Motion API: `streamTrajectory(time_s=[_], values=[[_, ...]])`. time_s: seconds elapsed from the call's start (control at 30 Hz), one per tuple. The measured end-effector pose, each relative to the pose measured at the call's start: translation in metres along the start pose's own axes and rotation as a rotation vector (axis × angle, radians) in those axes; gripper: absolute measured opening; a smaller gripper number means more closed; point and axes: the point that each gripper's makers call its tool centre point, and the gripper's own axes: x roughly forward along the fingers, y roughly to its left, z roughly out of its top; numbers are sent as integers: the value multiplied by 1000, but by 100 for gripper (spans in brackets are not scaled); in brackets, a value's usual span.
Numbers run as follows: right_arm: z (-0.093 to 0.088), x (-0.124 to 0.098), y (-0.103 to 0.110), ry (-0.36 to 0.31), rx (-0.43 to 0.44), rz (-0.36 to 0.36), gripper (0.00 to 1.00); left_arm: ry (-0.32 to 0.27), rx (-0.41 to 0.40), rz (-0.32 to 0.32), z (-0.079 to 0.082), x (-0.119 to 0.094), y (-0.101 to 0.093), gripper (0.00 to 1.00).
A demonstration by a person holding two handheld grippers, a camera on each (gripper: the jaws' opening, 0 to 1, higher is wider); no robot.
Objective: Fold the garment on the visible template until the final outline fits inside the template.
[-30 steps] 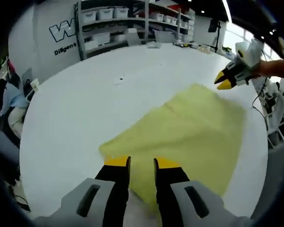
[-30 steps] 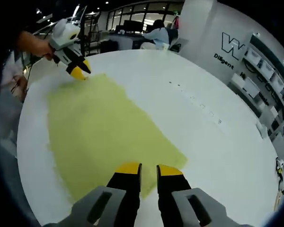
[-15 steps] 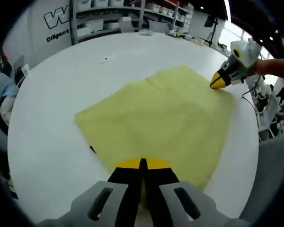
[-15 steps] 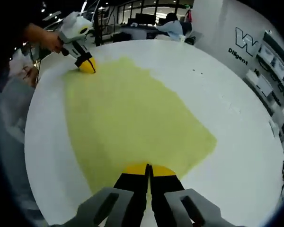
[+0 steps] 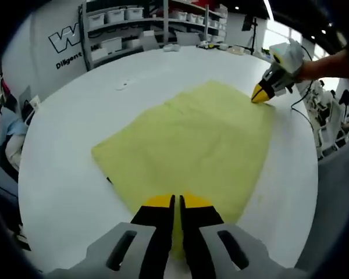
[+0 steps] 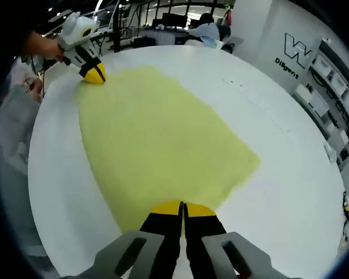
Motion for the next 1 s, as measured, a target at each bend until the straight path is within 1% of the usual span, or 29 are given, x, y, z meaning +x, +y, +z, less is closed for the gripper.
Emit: streamTrajectory(time_s=[0.07,0.13,0.17,0.3,0.4,0.47,0.57,0.67,0.73,0.8,0.87,0.97,1.0], values=[[7,1,2,-10,-10,1,0,2,15,-12,0,3,-7,6],[19,4,5,-29,-25,6,0,-11,31,-11,8,8,-11,7],[27,7,7,-47,-23,7,0,-21,30,-10,12,10,-12,7],[58,20,18,-131,-9,6,0,-77,16,-12,38,27,-23,9],[76,29,29,-170,-27,9,0,-108,17,-26,54,36,-33,10],[83,37,35,-173,-27,18,0,-123,22,-40,65,43,-40,11],[92,45,42,-197,-6,34,0,-129,47,-42,75,51,-45,10],[99,53,45,-232,-4,19,0,-149,25,-50,85,59,-47,10],[99,58,45,-236,24,8,0,-147,20,-43,88,64,-46,9],[104,59,41,-267,39,-23,0,-151,1,-42,91,69,-45,9],[109,61,42,-301,92,-26,0,-165,-14,-38,95,73,-45,8],[109,65,42,-301,84,-35,0,-181,-17,-29,98,77,-46,9],[109,68,43,-296,114,-34,0,-175,-25,-26,96,80,-46,9]])
